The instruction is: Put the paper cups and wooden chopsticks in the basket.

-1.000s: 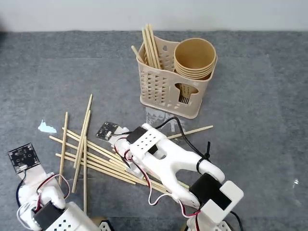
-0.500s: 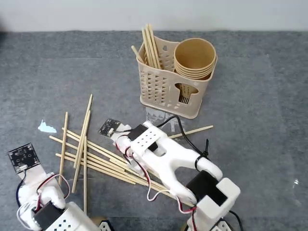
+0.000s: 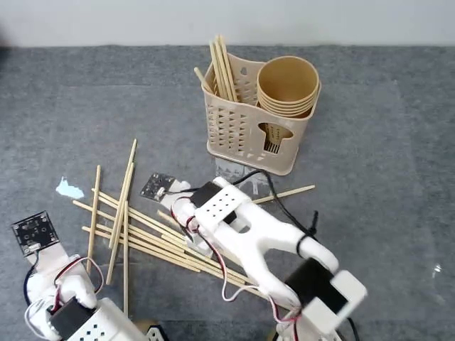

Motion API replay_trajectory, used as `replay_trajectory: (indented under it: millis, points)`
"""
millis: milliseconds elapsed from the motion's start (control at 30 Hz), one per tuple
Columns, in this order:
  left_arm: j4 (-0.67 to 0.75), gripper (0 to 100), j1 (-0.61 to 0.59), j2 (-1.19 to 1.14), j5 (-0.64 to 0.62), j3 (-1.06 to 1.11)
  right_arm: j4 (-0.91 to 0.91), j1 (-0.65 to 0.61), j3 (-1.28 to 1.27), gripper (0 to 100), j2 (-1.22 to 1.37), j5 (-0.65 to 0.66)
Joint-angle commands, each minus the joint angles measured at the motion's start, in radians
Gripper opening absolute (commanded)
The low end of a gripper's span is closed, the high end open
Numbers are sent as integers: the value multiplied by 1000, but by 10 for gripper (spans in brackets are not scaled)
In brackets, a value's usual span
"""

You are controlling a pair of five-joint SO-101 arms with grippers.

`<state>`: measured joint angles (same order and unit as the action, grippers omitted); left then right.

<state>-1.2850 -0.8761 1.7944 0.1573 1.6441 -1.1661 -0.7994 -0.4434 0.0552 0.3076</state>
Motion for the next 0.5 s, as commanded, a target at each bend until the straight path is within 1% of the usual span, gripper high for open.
replay_trajectory:
  millis: [0, 67, 300, 467]
  points:
    - [17, 15, 8, -3, 8, -7, -35, 28, 23, 7, -133, 26]
    - [17, 15, 8, -3, 8, -7, -53, 36, 23, 7, -179, 46]
    - [17, 15, 8, -3, 8, -7, -67, 38, 34, 7, -291, 48]
    - [17, 15, 8, -3, 8, -7, -93, 38, 132, 7, -358, 46]
